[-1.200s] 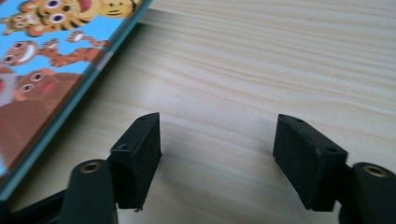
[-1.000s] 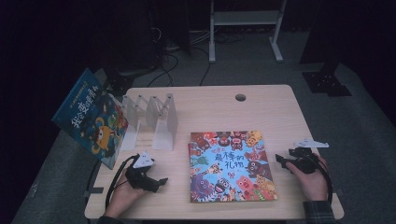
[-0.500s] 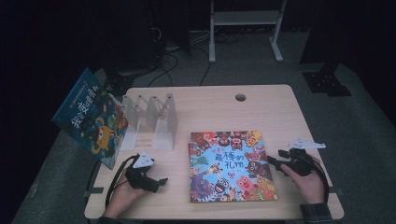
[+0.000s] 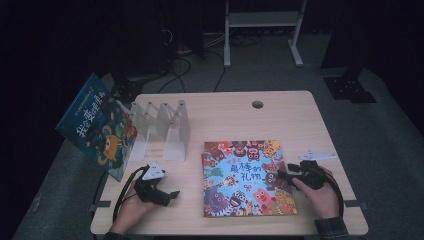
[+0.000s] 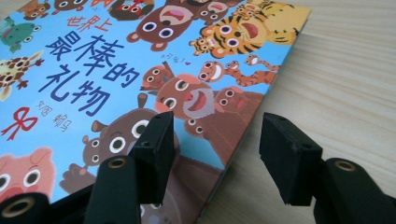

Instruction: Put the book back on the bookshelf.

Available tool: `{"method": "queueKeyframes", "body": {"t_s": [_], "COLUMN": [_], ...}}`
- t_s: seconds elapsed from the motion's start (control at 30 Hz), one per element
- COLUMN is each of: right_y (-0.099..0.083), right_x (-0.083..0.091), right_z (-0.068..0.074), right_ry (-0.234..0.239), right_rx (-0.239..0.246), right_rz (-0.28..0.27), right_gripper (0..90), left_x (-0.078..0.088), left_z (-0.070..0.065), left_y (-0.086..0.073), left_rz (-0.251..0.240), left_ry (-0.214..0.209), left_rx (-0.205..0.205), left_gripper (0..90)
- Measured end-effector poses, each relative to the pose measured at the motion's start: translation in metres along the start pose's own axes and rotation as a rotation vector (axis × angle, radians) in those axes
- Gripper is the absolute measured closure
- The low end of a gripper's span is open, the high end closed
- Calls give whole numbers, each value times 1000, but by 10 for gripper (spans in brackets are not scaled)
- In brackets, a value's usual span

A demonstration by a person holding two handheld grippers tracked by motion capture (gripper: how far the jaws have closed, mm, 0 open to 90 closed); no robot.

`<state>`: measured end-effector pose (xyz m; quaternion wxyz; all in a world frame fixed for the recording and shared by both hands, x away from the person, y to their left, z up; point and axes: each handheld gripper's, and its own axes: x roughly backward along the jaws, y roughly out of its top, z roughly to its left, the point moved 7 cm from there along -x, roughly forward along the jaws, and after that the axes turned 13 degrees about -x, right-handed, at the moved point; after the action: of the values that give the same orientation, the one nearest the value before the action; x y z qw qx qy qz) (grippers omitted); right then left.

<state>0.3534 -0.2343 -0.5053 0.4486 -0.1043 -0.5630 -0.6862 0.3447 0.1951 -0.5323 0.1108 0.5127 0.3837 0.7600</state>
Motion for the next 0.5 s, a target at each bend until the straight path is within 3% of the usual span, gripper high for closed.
{"method": "queueKeyframes", "body": {"t_s": [0.17, 0.5], "right_y": [0, 2], "right_x": [-1, -2], "right_z": [3, 2], "right_ry": [20, -4], "right_rx": [5, 5], "right_rz": [2, -3], "right_gripper": [476, 542], "left_x": [0, 0], "left_z": [0, 0], "left_y": [0, 0], "left_rz": [1, 1], "left_ry": [0, -1], "left_rx": [0, 0], "left_gripper": [26, 27]}}
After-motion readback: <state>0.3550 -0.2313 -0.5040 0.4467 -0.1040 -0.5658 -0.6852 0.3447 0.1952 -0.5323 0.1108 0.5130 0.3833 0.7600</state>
